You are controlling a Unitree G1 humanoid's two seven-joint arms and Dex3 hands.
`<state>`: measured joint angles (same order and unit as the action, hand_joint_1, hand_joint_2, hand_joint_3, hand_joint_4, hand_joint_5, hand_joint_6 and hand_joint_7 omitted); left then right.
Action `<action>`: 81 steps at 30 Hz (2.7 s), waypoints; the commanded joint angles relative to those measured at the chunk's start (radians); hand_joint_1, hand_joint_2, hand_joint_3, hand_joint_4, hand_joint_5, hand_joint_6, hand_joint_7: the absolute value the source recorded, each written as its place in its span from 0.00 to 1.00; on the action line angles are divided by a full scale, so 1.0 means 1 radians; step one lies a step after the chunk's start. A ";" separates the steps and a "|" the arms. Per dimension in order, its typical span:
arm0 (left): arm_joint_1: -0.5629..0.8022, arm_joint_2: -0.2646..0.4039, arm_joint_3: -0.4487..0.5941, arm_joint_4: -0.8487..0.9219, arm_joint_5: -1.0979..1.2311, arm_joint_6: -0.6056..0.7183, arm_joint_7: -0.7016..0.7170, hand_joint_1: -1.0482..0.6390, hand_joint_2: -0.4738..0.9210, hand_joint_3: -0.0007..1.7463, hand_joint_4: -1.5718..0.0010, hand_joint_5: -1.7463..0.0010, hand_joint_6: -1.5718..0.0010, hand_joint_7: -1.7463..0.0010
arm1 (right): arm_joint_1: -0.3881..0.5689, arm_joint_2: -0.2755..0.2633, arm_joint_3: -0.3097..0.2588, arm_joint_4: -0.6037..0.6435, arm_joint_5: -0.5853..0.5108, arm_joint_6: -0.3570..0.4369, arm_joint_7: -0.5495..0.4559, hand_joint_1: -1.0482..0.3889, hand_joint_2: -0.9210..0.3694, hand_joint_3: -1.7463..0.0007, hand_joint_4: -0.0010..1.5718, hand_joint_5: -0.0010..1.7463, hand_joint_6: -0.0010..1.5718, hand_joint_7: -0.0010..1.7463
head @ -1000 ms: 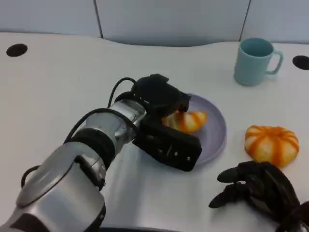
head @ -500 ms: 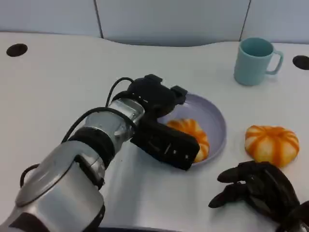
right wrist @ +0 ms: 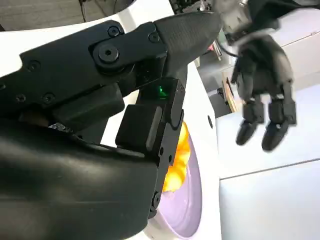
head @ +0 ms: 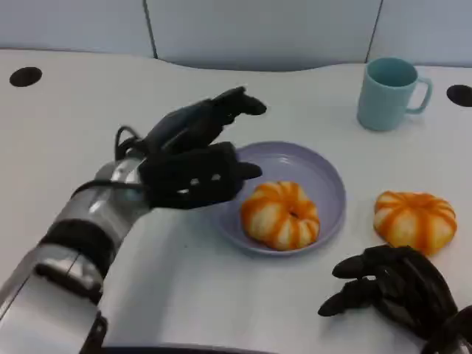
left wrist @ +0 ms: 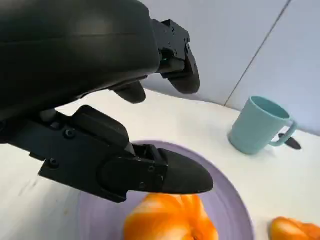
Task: Grasp the bread from the table and place it into the plate.
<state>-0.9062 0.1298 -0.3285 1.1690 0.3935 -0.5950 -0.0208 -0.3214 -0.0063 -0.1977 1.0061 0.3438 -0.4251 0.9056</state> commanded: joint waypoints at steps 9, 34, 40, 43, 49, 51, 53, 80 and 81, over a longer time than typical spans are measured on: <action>0.406 -0.007 0.288 -0.276 -0.439 -0.236 -0.224 0.13 1.00 0.27 0.93 0.45 0.91 0.73 | 0.025 -0.018 -0.016 0.028 0.000 0.037 0.005 0.26 0.00 0.94 0.94 0.08 0.89 0.00; 0.905 -0.116 0.470 -0.825 -0.942 0.157 -0.566 0.18 1.00 0.19 0.84 0.02 0.83 0.30 | 0.023 -0.012 -0.011 0.031 -0.018 0.005 -0.004 0.26 0.00 0.92 0.94 0.06 0.89 0.00; 0.947 -0.127 0.484 -0.831 -0.922 0.221 -0.542 0.20 1.00 0.15 0.82 0.00 0.84 0.14 | 0.031 -0.012 -0.014 0.012 -0.006 0.030 0.004 0.27 0.00 0.93 0.94 0.06 0.89 0.00; 0.954 -0.132 0.490 -0.824 -0.908 0.238 -0.533 0.20 1.00 0.13 0.81 0.00 0.85 0.05 | 0.041 -0.014 -0.010 -0.010 -0.009 0.045 -0.004 0.27 0.00 0.93 0.94 0.06 0.90 0.01; 0.961 -0.144 0.499 -0.818 -0.871 0.252 -0.491 0.23 1.00 0.11 0.79 0.00 0.86 0.00 | 0.066 -0.019 0.001 -0.056 -0.014 0.054 -0.013 0.28 0.00 0.92 0.94 0.06 0.89 0.00; 0.959 -0.150 0.505 -0.807 -0.867 0.249 -0.488 0.23 1.00 0.11 0.78 0.00 0.86 0.01 | 0.074 -0.018 0.003 -0.072 -0.012 0.061 -0.022 0.28 0.00 0.92 0.95 0.06 0.90 0.00; 0.956 -0.152 0.510 -0.789 -0.862 0.244 -0.494 0.23 1.00 0.12 0.77 0.00 0.85 0.03 | 0.083 -0.021 0.008 -0.089 -0.016 0.066 -0.031 0.28 0.00 0.92 0.94 0.06 0.90 0.00; 0.906 -0.163 0.523 -0.700 -0.829 0.220 -0.508 0.25 1.00 0.12 0.81 0.00 0.88 0.00 | 0.011 -0.049 -0.027 0.050 -0.017 0.021 -0.012 0.27 0.00 0.92 0.93 0.07 0.89 0.00; 0.904 -0.162 0.524 -0.698 -0.830 0.218 -0.511 0.25 1.00 0.12 0.81 0.00 0.88 0.00 | 0.007 -0.049 -0.029 0.055 -0.016 0.026 -0.010 0.27 0.00 0.92 0.93 0.07 0.89 0.00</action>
<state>0.0038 -0.0443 0.1824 0.4716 -0.4387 -0.3671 -0.5229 -0.3330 -0.0368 -0.2246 1.0302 0.3411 -0.4207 0.9069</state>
